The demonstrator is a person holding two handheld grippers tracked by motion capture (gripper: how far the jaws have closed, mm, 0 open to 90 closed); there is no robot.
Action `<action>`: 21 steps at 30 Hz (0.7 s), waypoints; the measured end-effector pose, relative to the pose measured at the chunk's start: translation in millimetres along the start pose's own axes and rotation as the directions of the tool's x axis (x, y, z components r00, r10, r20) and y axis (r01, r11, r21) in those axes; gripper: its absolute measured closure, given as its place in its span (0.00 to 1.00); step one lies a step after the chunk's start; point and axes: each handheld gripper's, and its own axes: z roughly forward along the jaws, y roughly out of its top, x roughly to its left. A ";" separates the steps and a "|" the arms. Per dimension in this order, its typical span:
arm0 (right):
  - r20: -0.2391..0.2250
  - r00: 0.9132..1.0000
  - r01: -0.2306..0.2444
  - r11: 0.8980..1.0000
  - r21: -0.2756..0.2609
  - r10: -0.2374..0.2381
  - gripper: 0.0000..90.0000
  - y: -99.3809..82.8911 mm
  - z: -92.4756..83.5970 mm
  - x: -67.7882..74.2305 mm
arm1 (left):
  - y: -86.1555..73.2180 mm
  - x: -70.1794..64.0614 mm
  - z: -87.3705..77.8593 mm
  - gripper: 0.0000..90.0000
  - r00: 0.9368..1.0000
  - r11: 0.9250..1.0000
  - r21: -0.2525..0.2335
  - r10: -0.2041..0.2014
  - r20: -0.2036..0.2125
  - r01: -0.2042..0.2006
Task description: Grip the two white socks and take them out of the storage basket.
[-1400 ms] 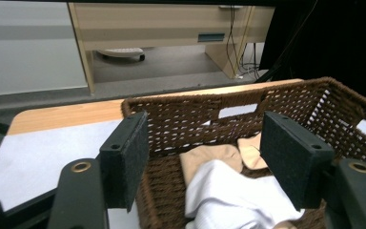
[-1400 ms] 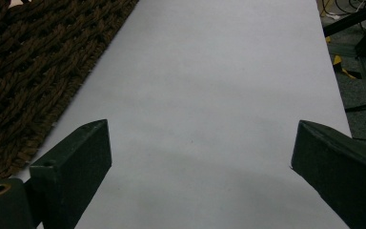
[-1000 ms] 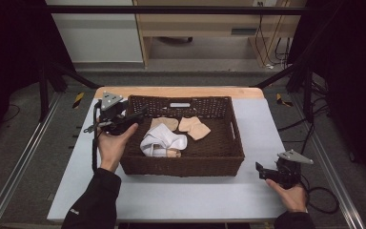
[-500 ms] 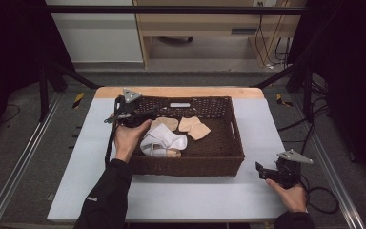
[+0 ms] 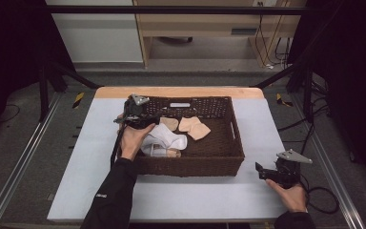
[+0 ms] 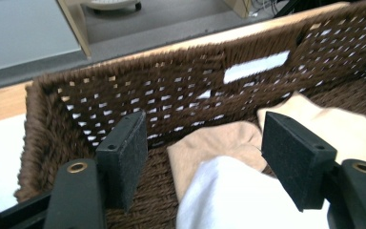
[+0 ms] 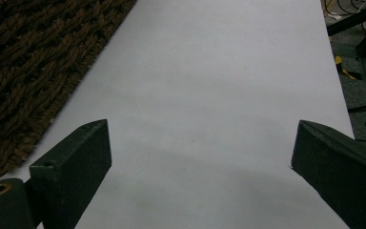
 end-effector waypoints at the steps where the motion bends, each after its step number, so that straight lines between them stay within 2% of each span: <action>1: 0.000 1.000 0.000 1.000 0.000 0.000 0.07 0.0 0.0 0.0 | 0.0 0.0 0.0 0.35 1.000 1.000 0.000 0.000 0.000 0.000; 6: -0.004 1.000 0.000 1.000 0.006 0.000 0.07 0.1 0.6 0.0 | -7.2 6.0 4.4 0.37 1.000 1.000 0.021 -0.001 0.008 0.001; 12: -0.004 1.000 0.005 1.000 0.008 -0.005 0.07 -0.1 1.3 0.3 | -18.1 8.2 10.5 0.42 1.000 0.996 0.084 0.005 0.027 -0.007; 15: -0.006 1.000 0.007 1.000 0.009 -0.007 0.07 -0.1 1.4 0.2 | -21.1 8.1 13.1 0.42 0.999 0.995 0.102 -0.005 0.038 0.001; 18: -0.007 1.000 0.008 1.000 0.010 -0.007 0.07 -0.1 1.7 0.1 | -23.1 5.8 15.3 0.43 0.999 0.992 0.124 0.009 0.050 -0.015; 19: -0.007 1.000 0.006 1.000 0.011 -0.006 0.07 -0.2 1.5 0.4 | -25.0 4.6 18.1 0.43 0.998 0.988 0.155 0.009 0.067 -0.019; 20: -0.007 1.000 0.006 1.000 0.011 -0.006 0.07 -0.2 1.5 0.4 | -25.0 4.6 18.1 0.43 0.998 0.988 0.155 0.009 0.067 -0.019; 21: -0.007 1.000 0.006 1.000 0.012 -0.006 0.07 -0.2 1.4 0.5 | -26.3 3.5 20.2 0.43 0.997 0.984 0.177 0.015 0.077 -0.028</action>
